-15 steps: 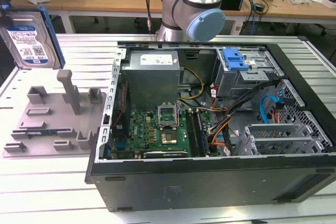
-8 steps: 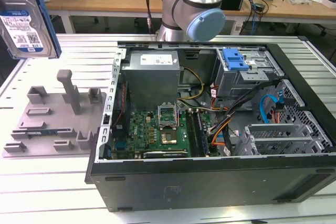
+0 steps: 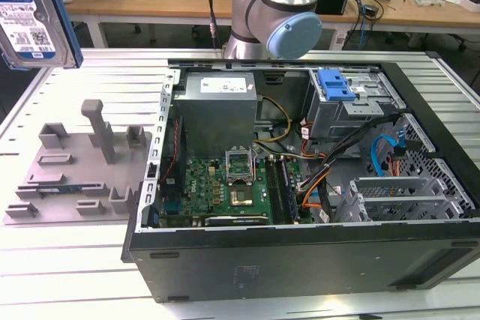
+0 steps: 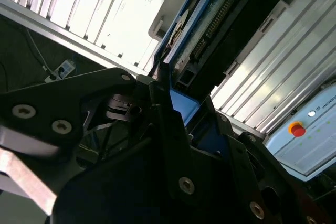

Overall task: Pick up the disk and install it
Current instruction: 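Pick up the disk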

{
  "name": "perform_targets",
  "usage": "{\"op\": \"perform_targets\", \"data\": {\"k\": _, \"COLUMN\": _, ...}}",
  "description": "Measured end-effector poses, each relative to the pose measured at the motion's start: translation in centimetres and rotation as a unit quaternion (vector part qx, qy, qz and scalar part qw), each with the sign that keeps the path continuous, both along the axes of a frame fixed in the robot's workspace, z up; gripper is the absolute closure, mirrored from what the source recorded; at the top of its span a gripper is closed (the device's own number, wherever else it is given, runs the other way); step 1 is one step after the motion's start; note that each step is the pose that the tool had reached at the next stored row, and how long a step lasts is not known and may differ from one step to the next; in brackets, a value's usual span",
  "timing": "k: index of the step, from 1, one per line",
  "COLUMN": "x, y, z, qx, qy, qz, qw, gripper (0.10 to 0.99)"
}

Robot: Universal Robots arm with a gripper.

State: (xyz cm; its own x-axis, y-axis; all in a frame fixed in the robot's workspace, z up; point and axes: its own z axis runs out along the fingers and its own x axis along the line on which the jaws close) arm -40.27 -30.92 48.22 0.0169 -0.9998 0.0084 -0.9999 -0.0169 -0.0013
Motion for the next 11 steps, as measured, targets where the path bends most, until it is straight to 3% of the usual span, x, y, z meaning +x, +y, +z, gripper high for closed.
{"op": "perform_targets", "data": {"k": 1, "x": 0.03, "y": -0.01, "z": 0.75, "qx": 0.0005, "qy": 0.0, "qz": 0.0, "qw": 1.0, "gripper": 0.722}}
{"op": "perform_targets", "data": {"k": 2, "x": 0.03, "y": -0.02, "z": 0.98, "qx": 0.0007, "qy": 0.0001, "qz": 0.0, "qw": 1.0, "gripper": 0.722}}
{"op": "perform_targets", "data": {"k": 11, "x": 0.19, "y": -0.19, "z": 0.99, "qx": 0.0007, "qy": 0.0005, "qz": 0.0, "qw": 1.0, "gripper": 0.722}}
